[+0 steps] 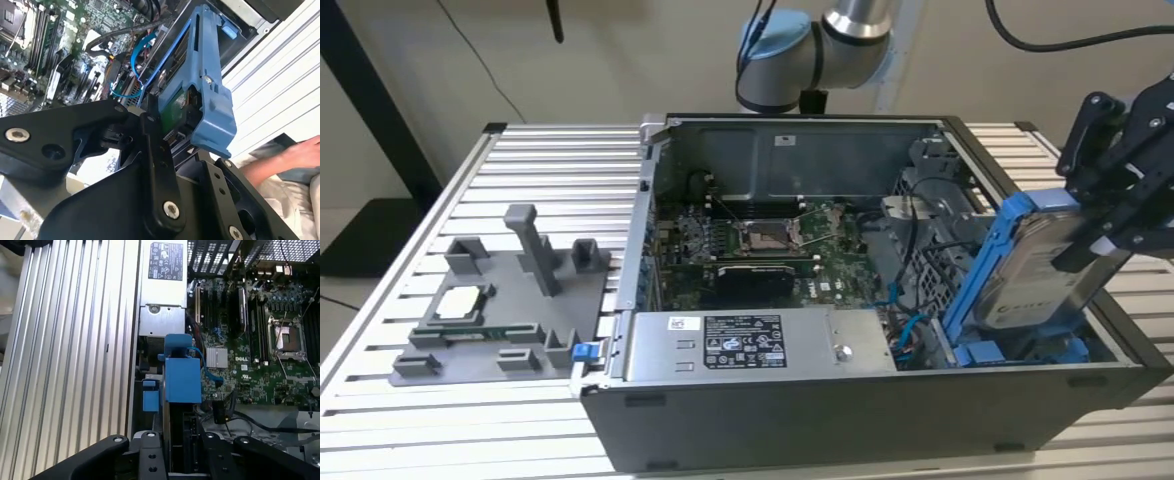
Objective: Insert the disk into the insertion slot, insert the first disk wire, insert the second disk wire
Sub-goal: 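Insert the first disk wire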
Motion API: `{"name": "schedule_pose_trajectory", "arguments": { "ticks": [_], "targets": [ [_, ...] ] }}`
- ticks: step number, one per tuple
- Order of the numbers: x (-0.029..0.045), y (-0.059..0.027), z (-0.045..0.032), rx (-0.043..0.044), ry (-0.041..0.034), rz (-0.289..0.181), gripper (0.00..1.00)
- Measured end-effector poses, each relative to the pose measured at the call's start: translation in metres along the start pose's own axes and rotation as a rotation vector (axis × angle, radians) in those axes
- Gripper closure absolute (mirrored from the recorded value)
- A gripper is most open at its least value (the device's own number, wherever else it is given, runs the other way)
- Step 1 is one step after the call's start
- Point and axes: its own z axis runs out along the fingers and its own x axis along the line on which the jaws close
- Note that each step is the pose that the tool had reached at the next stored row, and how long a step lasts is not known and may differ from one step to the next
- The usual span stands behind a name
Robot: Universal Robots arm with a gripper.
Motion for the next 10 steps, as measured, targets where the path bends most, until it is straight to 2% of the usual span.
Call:
{"name": "schedule_pose_trajectory", "arguments": {
  "ticks": [2, 3, 10],
  "targets": [
    [-0.0001, -0.0048, -0.0015, -0.0139, -0.0001, 0.001, 1.0],
    [-0.0001, -0.0064, -0.002, -0.0183, -0.0002, 0.001, 1.0],
    [-0.0005, -0.0089, -0.0027, -0.02, 0.0003, -0.001, 1.0]
  ]
}}
